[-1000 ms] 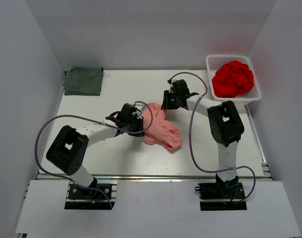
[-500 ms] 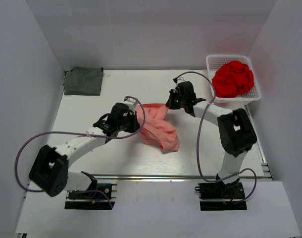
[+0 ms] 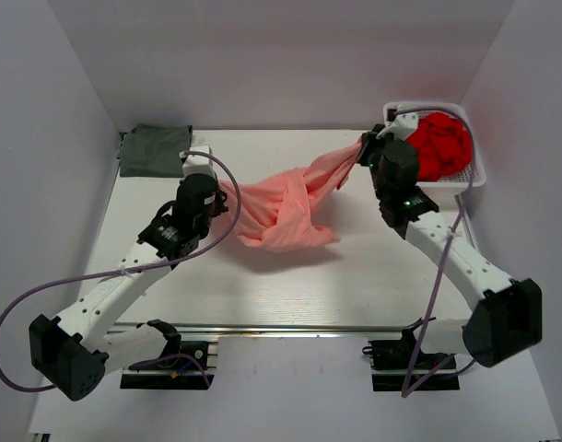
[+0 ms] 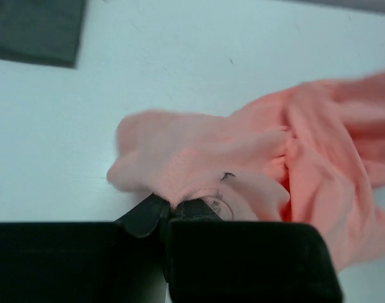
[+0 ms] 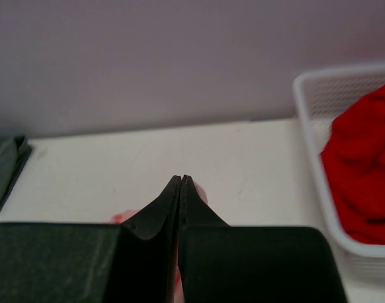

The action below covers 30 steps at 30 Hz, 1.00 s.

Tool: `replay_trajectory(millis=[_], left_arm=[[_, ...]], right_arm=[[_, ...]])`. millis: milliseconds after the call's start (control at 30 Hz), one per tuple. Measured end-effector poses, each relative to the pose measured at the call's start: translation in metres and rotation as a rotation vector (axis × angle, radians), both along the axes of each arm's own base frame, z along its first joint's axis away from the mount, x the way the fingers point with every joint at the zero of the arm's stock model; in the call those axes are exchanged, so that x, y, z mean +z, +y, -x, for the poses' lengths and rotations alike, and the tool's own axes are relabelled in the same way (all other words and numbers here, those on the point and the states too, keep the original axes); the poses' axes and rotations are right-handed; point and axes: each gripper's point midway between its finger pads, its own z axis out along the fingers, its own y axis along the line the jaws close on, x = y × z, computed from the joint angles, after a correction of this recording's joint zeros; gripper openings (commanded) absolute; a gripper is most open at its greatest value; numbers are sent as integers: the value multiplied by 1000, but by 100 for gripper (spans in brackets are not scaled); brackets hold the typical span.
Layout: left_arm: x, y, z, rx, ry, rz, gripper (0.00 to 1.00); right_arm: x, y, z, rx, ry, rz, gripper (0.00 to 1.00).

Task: Fold and stack the t-shirts
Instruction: Flatten out the tshirt

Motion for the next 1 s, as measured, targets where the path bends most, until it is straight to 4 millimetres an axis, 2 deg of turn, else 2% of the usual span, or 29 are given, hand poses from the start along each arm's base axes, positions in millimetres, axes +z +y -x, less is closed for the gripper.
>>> replay_trajectory(millis=[67,167,367,500,567,667,767,867,933,1000], left_arm=[[22,14,0,60,-56,-4,0],[57,32,7,119,-149,4,0],[137,64,32,175,-362,61,0],[182,90,56,235,-478,112,0],[198,104,67,283,-519,132,0],[210,123,79,357,-552,148,0],[210,132,82,404,-550,146,0],[203,126,74,403,-532,134,0],[189,116,61,383,-502,110,0],[164,101,41,365,-443,73,0]], right_arm=[[37,-19,11,-62,-94,9,0],[78,-43,30,-134,-196,17,0],[138,-79,69,-222,-342,54,0],[177,-102,95,-290,-435,71,0],[193,-116,110,-335,-476,77,0],[211,-136,131,-406,-529,82,0],[220,-149,147,-447,-552,75,0],[209,-151,149,-450,-536,58,0],[181,-145,139,-435,-490,45,0],[131,-134,118,-411,-387,38,0]])
